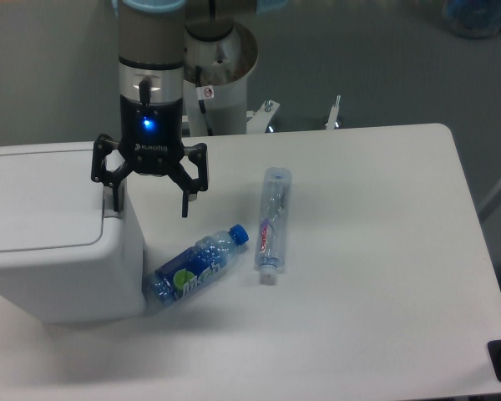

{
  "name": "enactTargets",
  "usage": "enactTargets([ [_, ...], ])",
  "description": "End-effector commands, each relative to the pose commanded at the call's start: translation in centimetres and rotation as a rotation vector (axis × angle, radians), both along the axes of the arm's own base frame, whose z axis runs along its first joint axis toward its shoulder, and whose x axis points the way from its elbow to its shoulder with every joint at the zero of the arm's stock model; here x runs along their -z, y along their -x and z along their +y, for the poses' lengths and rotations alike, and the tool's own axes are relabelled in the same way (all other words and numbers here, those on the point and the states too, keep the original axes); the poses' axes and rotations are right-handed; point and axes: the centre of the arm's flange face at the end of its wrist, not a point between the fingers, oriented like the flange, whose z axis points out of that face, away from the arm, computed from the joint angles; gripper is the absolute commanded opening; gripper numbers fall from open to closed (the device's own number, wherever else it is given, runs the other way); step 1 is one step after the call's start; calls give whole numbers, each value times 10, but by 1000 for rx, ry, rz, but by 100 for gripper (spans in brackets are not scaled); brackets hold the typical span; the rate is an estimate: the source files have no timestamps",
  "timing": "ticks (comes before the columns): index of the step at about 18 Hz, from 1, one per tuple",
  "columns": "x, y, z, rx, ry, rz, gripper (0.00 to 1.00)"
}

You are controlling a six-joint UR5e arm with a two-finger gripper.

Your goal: Open the trash can

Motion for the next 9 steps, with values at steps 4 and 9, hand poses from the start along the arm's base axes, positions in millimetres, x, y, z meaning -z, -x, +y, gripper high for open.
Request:
enactTargets([
  [4, 3, -1, 0, 2, 5, -4, 100],
  [9, 1, -1, -2, 12, 5, 7, 100],
])
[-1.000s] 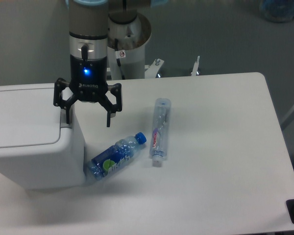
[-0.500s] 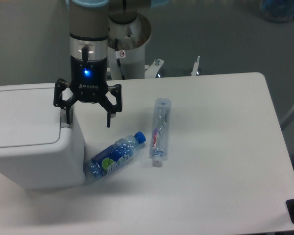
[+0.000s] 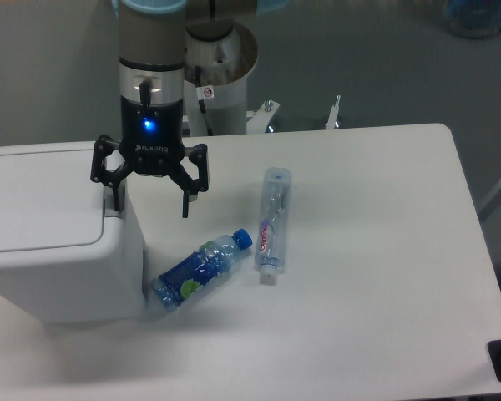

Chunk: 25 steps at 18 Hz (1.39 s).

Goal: Open the trash can
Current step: 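Lift the gripper upward to swing the trash can lid open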

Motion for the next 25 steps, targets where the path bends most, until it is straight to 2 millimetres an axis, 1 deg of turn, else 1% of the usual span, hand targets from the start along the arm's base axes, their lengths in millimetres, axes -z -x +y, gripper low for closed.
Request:
enactTargets([
  [3, -1, -1, -1, 4, -1, 3, 100],
  [8, 5, 0, 0, 4, 8, -3, 100],
  [12, 4, 0, -1, 4, 5, -1, 100],
  [13, 1, 0, -1, 2, 1, 0, 100],
  [18, -28, -3, -1, 23, -90, -20, 100],
  [19, -30, 0, -2, 14, -88, -14, 100],
  [21, -36, 20, -11, -23, -88, -3, 100],
  [23, -33, 40, -23, -67, -65, 19, 100],
  [25, -25, 65, -39, -142, -7, 64, 100],
])
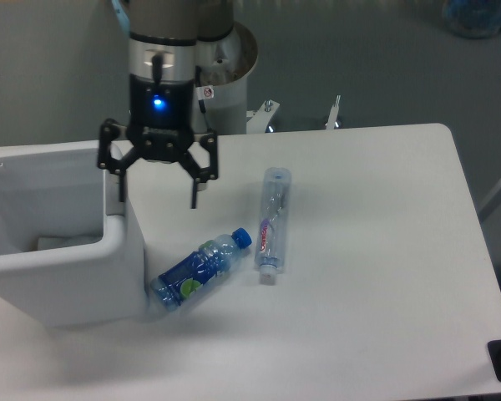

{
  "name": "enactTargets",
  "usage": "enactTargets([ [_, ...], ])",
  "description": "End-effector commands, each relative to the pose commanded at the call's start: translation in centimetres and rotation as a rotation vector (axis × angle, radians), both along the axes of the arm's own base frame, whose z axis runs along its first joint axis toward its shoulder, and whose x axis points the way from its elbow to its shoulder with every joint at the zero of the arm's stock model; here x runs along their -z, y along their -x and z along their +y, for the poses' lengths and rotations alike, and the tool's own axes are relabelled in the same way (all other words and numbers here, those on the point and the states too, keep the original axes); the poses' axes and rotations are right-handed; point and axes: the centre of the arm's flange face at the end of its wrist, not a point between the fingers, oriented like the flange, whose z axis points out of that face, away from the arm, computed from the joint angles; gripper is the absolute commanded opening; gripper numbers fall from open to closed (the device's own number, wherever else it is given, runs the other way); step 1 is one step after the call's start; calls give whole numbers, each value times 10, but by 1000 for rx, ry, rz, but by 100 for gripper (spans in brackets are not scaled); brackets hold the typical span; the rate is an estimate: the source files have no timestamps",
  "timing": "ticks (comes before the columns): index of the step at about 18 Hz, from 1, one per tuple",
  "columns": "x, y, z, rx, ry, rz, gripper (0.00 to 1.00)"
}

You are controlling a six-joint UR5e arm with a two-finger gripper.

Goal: Open the trash can
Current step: 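Lift the gripper upward to swing the trash can lid open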

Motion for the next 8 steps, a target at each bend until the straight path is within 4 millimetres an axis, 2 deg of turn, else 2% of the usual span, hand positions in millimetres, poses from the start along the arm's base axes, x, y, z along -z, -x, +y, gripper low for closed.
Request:
enactTargets([
  [3, 13, 37, -27, -4, 132, 112, 100],
  [8, 42, 68, -58, 73, 316, 197, 100],
])
